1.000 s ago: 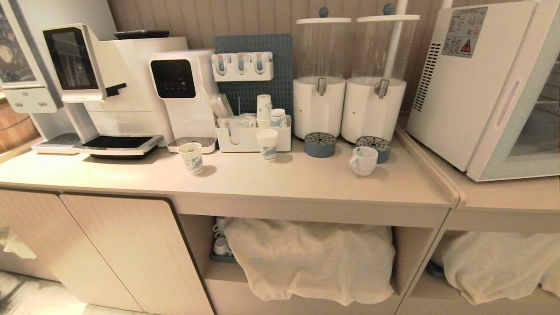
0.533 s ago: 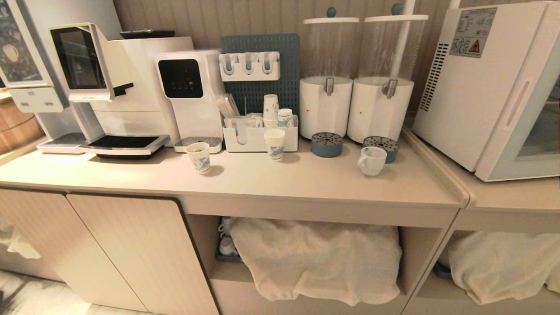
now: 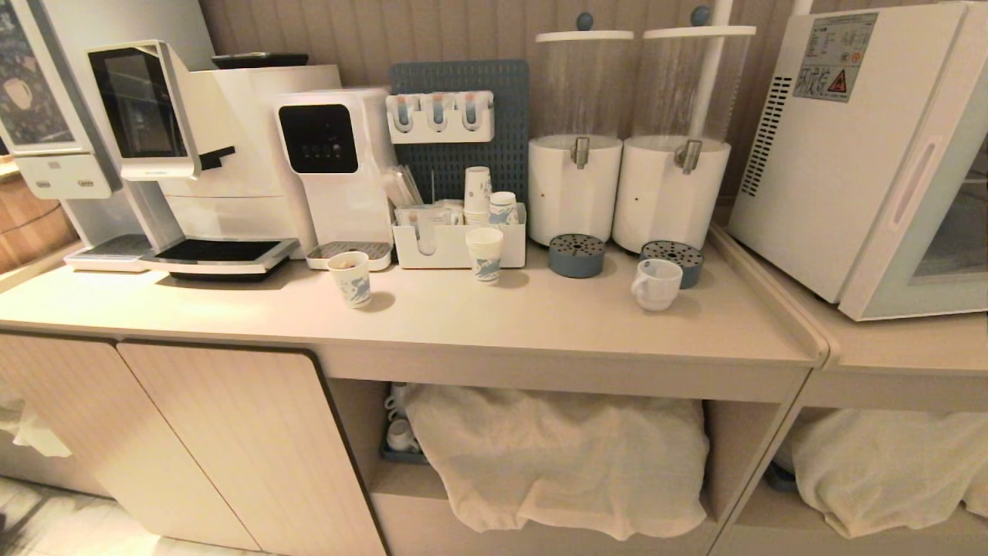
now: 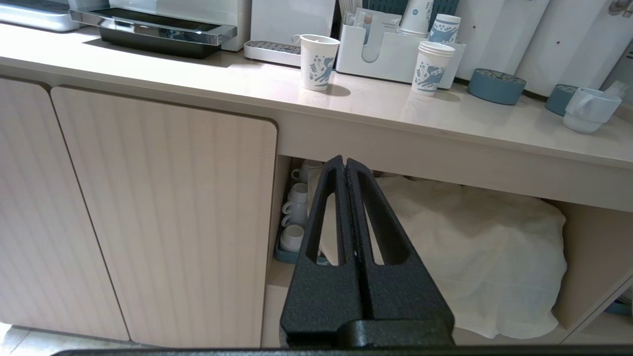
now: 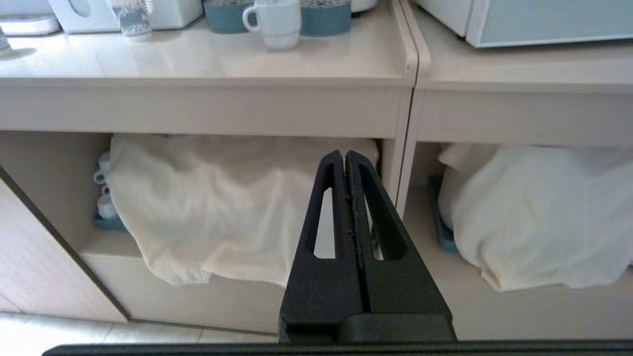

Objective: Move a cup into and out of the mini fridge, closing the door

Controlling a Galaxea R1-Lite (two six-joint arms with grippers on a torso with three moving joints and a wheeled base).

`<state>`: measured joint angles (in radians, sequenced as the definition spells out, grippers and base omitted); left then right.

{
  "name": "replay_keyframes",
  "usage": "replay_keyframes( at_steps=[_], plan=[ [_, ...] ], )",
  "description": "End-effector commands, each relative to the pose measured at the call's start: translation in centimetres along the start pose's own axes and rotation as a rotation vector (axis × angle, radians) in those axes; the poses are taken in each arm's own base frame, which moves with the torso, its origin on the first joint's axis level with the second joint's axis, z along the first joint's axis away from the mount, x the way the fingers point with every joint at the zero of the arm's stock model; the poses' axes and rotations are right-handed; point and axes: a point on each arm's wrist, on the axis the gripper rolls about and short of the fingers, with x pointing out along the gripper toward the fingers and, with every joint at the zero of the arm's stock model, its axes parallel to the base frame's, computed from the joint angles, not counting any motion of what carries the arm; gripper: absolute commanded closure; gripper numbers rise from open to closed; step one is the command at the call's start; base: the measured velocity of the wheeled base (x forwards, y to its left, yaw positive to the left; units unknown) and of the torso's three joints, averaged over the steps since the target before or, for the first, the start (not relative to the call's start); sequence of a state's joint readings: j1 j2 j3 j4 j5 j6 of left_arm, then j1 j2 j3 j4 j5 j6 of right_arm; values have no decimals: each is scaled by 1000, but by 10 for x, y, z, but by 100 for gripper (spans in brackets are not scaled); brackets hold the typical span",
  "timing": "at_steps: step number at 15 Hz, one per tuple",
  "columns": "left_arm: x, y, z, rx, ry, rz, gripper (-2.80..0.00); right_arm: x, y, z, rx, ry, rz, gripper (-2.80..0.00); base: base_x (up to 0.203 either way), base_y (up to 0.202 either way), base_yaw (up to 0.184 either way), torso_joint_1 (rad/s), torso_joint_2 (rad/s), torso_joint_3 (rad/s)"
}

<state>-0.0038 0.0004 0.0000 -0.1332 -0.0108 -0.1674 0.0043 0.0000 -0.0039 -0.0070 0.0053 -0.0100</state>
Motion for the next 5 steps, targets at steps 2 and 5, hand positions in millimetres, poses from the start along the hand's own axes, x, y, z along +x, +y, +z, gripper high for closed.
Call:
replay_keyframes(
  at_steps=[2,5],
  plan=[
    [1,2,-11,0,33,6,0,0,0,-1,10,6,0,0,0,0,0,0,0,0],
    [1,2,-11,5,33,6,0,0,0,-1,10,6,0,0,0,0,0,0,0,0]
  ],
)
